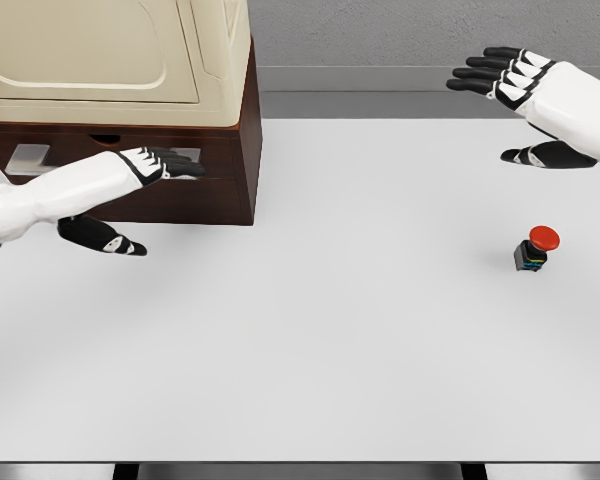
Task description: Open the cabinet drawer with left arm, and place a switch into the drawer with right arm
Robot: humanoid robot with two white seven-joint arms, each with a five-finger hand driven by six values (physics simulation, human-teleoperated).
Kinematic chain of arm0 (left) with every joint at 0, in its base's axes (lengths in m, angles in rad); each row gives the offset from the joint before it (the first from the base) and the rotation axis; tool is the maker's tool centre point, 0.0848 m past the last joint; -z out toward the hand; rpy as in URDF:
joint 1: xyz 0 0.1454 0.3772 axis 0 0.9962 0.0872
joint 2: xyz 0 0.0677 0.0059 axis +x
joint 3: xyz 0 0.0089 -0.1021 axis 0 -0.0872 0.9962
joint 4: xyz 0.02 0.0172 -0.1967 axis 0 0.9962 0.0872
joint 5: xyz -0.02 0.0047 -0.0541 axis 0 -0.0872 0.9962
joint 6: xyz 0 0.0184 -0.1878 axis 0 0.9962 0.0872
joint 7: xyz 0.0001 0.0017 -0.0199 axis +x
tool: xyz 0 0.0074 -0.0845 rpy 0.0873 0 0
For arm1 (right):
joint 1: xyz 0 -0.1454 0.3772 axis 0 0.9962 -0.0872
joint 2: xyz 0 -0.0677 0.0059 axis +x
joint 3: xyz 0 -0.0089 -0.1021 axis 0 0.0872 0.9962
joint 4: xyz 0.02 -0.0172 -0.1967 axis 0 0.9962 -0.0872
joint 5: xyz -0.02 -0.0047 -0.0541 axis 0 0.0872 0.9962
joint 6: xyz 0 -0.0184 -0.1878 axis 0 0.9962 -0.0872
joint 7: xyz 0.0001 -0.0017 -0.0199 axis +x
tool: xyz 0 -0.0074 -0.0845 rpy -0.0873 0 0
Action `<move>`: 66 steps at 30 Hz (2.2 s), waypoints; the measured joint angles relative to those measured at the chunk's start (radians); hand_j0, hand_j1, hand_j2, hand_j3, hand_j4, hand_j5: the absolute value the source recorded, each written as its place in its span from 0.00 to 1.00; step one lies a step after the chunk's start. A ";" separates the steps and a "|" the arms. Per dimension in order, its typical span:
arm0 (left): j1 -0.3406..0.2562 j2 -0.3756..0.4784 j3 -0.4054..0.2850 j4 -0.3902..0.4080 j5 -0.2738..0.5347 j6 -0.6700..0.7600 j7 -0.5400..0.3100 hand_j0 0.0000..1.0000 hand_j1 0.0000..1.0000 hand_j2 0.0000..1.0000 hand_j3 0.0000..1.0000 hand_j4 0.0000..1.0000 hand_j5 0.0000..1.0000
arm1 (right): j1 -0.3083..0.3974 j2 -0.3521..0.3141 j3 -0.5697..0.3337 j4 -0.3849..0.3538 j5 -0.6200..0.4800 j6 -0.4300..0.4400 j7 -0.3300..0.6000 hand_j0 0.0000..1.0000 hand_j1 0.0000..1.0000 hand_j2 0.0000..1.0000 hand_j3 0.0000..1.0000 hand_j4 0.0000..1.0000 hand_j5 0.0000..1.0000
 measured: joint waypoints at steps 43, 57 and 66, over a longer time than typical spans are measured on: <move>0.026 -0.018 -0.007 0.123 0.098 0.061 0.004 1.00 1.00 1.00 1.00 1.00 1.00 | -0.017 -0.126 0.072 0.000 -0.365 -0.003 0.653 1.00 1.00 1.00 1.00 1.00 1.00; 0.121 -0.009 0.069 0.116 0.161 0.029 0.005 1.00 1.00 1.00 1.00 1.00 1.00 | 0.002 -0.135 0.086 -0.001 -0.354 -0.003 0.654 1.00 1.00 1.00 1.00 1.00 1.00; 0.193 -0.005 0.125 0.100 0.191 -0.004 0.014 1.00 1.00 1.00 1.00 1.00 1.00 | 0.006 -0.127 0.090 0.028 -0.347 -0.003 0.654 1.00 1.00 1.00 1.00 1.00 1.00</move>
